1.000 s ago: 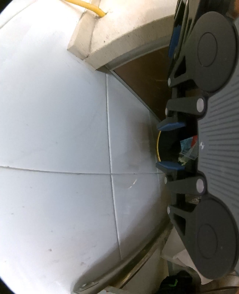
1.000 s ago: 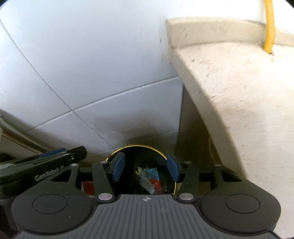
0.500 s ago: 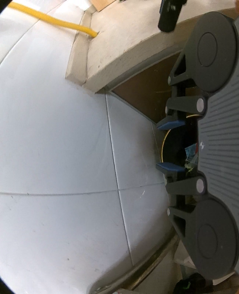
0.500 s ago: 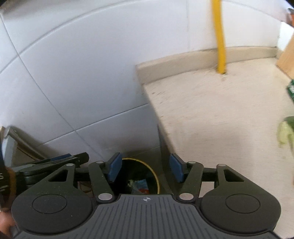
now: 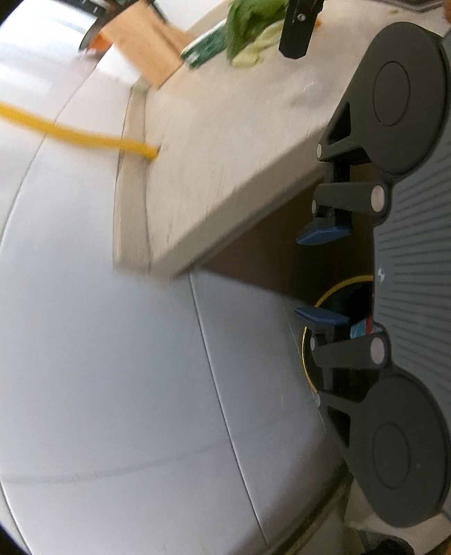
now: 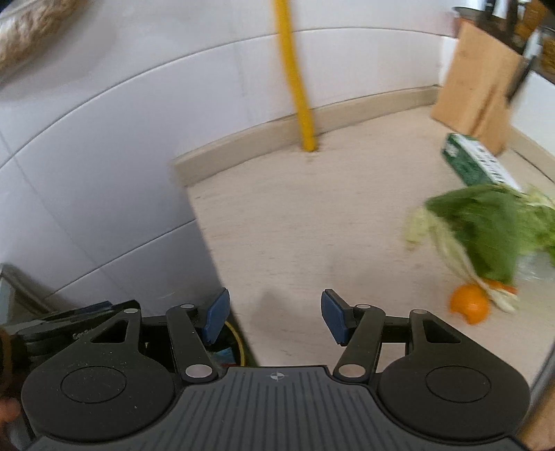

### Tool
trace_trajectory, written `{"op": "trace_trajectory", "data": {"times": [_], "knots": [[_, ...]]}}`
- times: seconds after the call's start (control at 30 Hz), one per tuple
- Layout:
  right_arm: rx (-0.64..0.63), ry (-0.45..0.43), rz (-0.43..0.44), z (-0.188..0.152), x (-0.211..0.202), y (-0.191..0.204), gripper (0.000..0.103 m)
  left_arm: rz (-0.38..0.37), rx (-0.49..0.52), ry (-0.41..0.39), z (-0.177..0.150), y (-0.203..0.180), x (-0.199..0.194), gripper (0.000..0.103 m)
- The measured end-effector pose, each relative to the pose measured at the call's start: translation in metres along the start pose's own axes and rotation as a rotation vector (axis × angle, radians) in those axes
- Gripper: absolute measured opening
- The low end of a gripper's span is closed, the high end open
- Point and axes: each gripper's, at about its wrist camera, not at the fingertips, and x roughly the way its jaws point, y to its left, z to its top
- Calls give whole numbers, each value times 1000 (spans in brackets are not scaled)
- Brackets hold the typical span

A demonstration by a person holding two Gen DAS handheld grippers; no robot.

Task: Collect trash
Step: 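Raise both open tools from the bin back over the counter scraps, then close the left tool on a green bok choy leaf while the right reaches toward cabbage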

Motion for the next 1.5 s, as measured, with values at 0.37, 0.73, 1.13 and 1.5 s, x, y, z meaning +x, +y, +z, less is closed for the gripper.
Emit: {"op": "trace_trajectory", "data": {"times": [0.37, 0.73, 1.13, 1.5], "knots": [[114, -64, -139, -17, -49, -74, 70, -197, 168, 16, -2, -83, -12, 34], [187, -122, -281, -5, -82, -155, 77, -346, 307, -11, 24, -169, -15, 42], [265, -140, -317, -4, -87, -203, 80, -472, 392, 35, 40, -251, 13, 54], [291, -162, -315, -5, -95, -223, 81, -453, 397, 105, 42, -281, 58, 19]]}}
